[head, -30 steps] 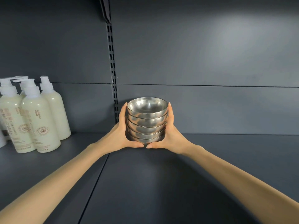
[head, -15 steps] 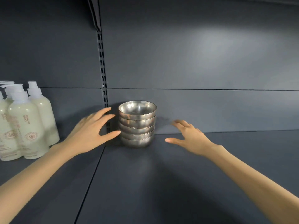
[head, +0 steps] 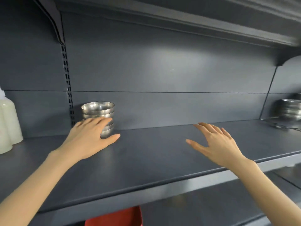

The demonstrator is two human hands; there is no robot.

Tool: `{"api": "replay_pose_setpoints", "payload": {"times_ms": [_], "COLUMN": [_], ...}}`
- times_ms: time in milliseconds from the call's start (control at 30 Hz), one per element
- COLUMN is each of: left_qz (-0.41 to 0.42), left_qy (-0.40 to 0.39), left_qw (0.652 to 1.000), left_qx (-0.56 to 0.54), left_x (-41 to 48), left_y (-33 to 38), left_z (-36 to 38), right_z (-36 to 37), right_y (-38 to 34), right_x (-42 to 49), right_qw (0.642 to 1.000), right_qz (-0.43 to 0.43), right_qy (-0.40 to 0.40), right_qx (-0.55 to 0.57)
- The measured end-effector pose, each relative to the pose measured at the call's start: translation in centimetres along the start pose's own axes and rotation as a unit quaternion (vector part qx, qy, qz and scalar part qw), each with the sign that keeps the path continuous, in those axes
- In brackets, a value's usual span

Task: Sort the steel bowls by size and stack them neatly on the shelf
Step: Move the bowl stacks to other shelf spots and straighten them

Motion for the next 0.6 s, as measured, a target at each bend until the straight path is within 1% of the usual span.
{"api": "replay_pose_setpoints", "payload": {"times_ms": [100,200,333,600], "left_qz": [0.034,0.074,0.131,0.251], "left_qy": [-0.017,-0.041,-0.051,-0.047], "left_qw": [0.999,0.995,0.988,0.960], "left_qx": [-0.027,-0.044,-0.071,-0.110], "left_x": [-1.2,-2.0,-2.6,-3.3], "left_y": [4.8,9.7,16.3,29.9], "left_z": [0.2,1.0,1.8,2.5], "right_z": [-1.4,-2.8,-4.4,-7.8], "right_y": [3.8,7.3,11.6,20.0], "right_x": [-4.3,-8.7,-14.3,-24.3], "right_qw": [0.999,0.994,0.986,0.954], "right_qz": [0.050,0.102,0.153,0.281], "right_qy": [-0.008,-0.033,-0.060,-0.058], "right_qx": [-0.004,-0.002,-0.030,-0.090]}}
Point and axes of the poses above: each hand's wrist, its own x-axis towards the middle knuckle, its own z-axis out of the palm, y = z × x, the point moved 1 cm from there along x, towards the middle knuckle, and after that the axes turned 3 degrees about -x, right-handed, at the moved point
